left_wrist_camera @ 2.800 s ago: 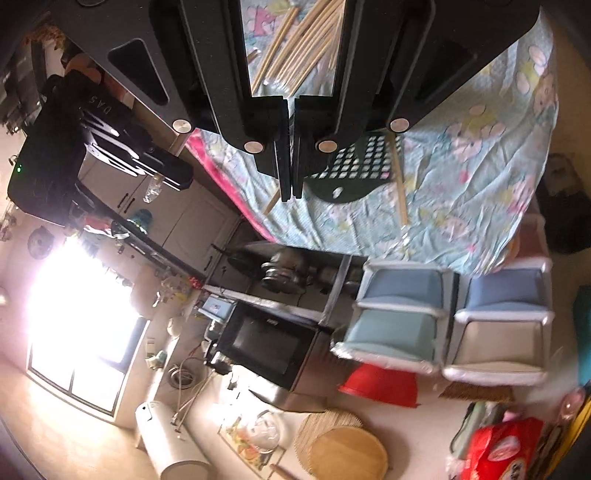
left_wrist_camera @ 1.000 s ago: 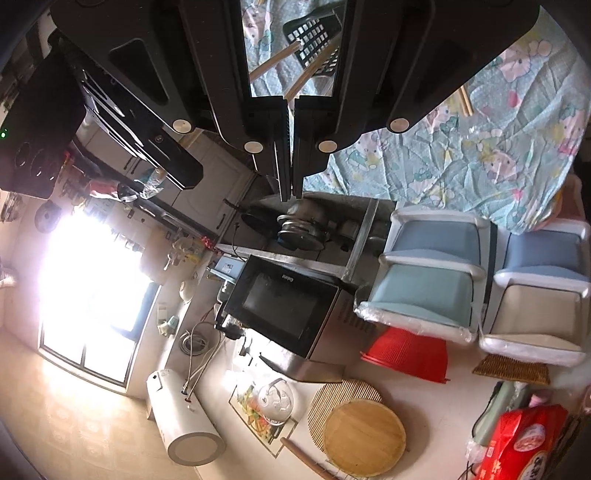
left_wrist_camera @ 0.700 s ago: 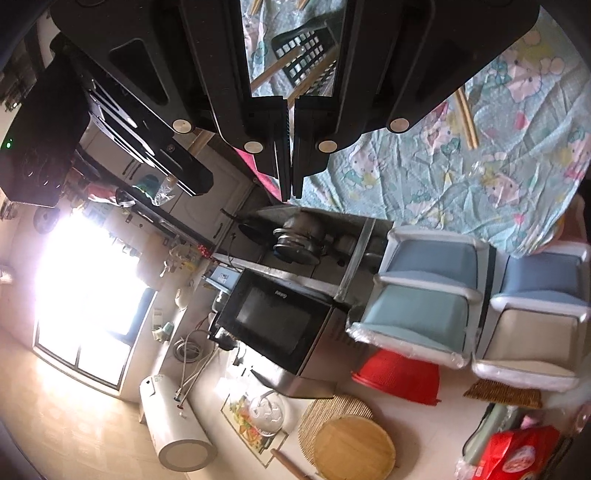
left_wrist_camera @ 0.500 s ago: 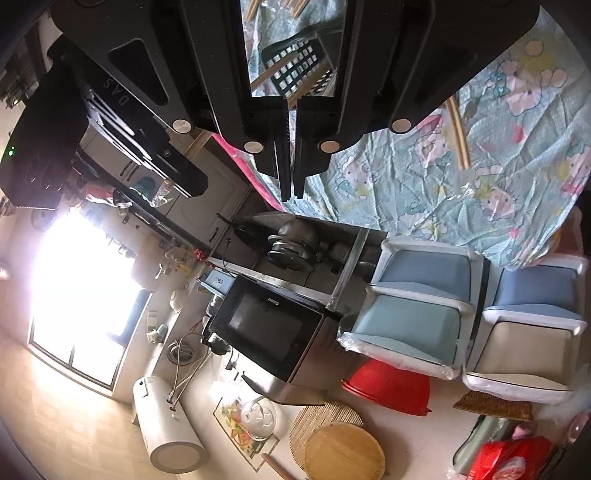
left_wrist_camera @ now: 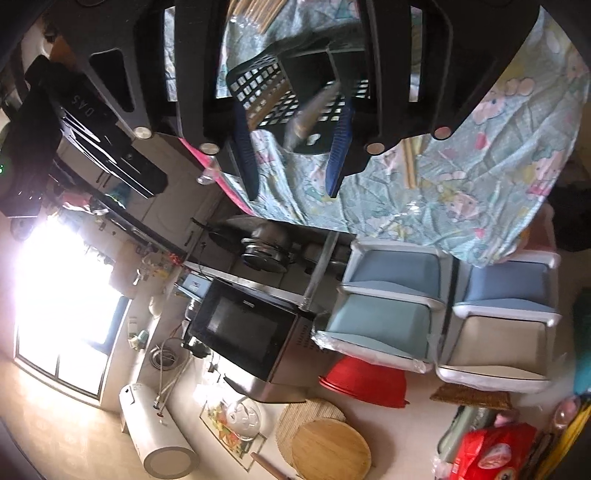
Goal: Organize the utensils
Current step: 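Open the right tool to drop chopsticks into the caddy while the left tool releases too, then withdraw the right tool from the caddy toward the remaining chopsticks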
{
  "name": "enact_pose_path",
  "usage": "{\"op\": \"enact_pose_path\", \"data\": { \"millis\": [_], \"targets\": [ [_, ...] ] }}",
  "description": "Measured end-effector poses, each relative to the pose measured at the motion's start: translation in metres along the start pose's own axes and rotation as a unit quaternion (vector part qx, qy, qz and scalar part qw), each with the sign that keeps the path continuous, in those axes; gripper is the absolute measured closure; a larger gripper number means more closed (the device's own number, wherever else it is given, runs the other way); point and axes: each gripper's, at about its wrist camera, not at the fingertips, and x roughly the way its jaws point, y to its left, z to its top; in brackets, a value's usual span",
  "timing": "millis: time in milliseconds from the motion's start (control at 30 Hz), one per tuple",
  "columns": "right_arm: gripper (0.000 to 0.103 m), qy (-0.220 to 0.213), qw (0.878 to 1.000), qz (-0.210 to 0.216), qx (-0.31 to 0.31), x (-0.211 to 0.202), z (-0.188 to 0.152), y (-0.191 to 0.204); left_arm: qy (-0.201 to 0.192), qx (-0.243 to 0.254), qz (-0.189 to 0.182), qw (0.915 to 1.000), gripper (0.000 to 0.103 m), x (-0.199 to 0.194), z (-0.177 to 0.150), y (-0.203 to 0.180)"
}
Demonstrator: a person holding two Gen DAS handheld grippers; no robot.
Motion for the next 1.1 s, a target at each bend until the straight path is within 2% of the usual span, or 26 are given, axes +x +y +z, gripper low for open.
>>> {"op": "enact_pose_path", "data": {
  "millis": [33, 233, 467, 567, 733, 1100],
  "targets": [
    [0.060, 0.001, 1.000, -0.003, 0.001, -0.003, -0.002, -0.001, -0.003, -0.002, 0.006, 1.0000, 0.060, -0.004, 0.000, 0.002],
    [0.056, 0.008, 1.000, -0.011, 0.005, -0.013, -0.009, -0.007, -0.017, -0.003, 0.024, 0.9995, 0.041, -0.024, -0.003, 0.007],
    [0.049, 0.011, 1.000, -0.010, 0.004, -0.028, -0.017, -0.005, -0.031, 0.009, 0.046, 0.9984, 0.027, -0.049, -0.011, 0.004],
    [0.048, 0.016, 1.000, -0.011, -0.003, -0.034, -0.023, -0.003, -0.036, 0.019, 0.055, 0.9976, 0.018, -0.057, -0.016, 0.001],
    [0.047, 0.028, 0.999, -0.018, -0.011, -0.042, -0.033, 0.001, -0.040, 0.033, 0.066, 0.9965, 0.011, -0.070, -0.027, -0.002],
    [0.042, 0.058, 0.998, -0.026, -0.028, -0.055, -0.059, 0.012, -0.023, 0.042, 0.076, 0.9960, 0.011, -0.079, -0.054, -0.005]
  ]
}}
